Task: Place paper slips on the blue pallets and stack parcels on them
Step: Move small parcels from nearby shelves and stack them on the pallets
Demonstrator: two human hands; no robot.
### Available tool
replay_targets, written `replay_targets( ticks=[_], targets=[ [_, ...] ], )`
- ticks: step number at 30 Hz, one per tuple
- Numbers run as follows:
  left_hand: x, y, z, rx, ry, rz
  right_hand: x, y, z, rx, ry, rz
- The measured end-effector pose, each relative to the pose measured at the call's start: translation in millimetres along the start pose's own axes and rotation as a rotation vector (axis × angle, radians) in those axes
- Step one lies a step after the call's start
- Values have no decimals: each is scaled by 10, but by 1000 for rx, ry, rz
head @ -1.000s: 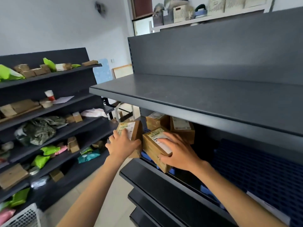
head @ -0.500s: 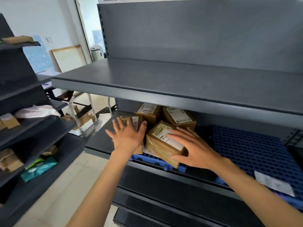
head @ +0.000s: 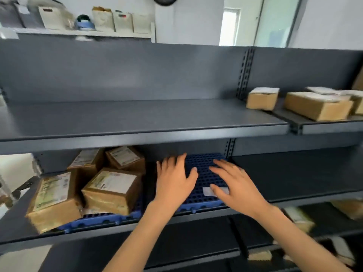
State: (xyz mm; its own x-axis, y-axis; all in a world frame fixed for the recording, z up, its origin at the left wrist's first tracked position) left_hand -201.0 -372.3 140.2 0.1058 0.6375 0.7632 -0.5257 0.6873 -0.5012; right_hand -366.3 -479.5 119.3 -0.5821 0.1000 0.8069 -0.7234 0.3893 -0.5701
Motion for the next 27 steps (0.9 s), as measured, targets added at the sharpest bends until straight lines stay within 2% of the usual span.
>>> replay_targets(
  ticks=[7,12,15,19,23,25,27],
  targets=[
    [-757,274,2172,-243,161,-144,1580,1119,1373,-252,150,148],
    [-986,367,3309,-355,231,-167,2392,1563,2045,-337,187,232],
    [-962,222,3752,-385,249,-86,2661,1534,2341,-328,189,251],
    [-894,-208,4149,-418,219,117,2858,1242,2646,-293,158,323],
    [-891,-778,4385,-379,33,303,2939,750,3030,-283,181,406],
    [-947,-1057,4449,-304,-92,301,2951,486,3261,-313,237,457],
    [-1048,-1319,4470,-196,-190,209,2919,244,3517,-395,275,438]
  ],
)
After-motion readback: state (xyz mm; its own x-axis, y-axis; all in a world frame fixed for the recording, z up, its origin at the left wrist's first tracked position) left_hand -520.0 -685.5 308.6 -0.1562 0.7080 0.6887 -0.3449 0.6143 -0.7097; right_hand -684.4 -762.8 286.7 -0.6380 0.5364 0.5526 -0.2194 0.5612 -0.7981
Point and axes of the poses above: each hand's wrist, its own y-axis away from the middle knuckle, its own x-axis out of the back of the hand, z = x × y, the point moved 4 cm from there along -y, towards the middle knuckle, and after that the axes turned 6 degrees about z, right-handed, at the moved point
